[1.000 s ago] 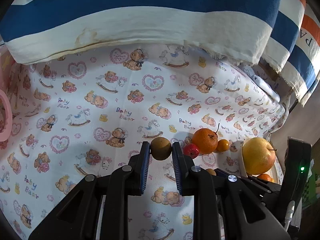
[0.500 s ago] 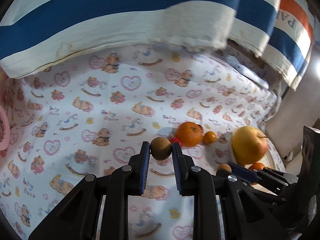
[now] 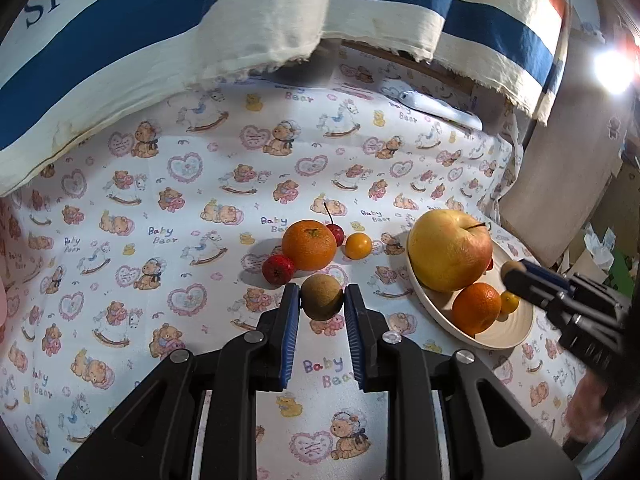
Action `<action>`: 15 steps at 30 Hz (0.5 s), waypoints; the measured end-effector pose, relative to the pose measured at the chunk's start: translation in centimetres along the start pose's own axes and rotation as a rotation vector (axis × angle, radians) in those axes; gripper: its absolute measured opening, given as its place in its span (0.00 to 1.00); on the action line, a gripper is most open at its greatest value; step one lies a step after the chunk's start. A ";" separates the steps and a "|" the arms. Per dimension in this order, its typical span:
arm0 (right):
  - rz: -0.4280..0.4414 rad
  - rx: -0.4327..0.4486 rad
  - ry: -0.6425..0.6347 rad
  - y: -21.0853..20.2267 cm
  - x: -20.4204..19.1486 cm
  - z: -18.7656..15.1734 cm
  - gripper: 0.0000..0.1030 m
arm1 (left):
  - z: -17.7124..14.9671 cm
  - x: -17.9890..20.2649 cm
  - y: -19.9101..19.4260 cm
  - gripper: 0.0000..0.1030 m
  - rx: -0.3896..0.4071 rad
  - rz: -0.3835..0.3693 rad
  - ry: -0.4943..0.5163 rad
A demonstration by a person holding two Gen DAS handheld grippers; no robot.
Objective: Organize fruits
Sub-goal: 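Carry the yellow fruit to the plate with the right gripper while the left carries the brown fruit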
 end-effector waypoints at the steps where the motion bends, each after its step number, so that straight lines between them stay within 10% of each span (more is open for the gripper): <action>1: -0.004 0.002 0.016 -0.1 0.8 -0.1 0.23 | 0.0 0.1 0.1 0.21 -0.001 0.000 0.004; 15: -0.073 -0.103 0.161 1.1 6.3 -2.2 0.23 | -1.3 1.1 1.9 0.21 -0.057 0.015 0.059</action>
Point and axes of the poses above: each gripper's, at about its wrist camera, not at the fingertips, and y roughly the way its jaws point, x to its right, z to its top, the point moved 3 cm from there along y, roughly the way its jaws point, and after that the axes turned 7 degrees about x, right-handed, at the moved point
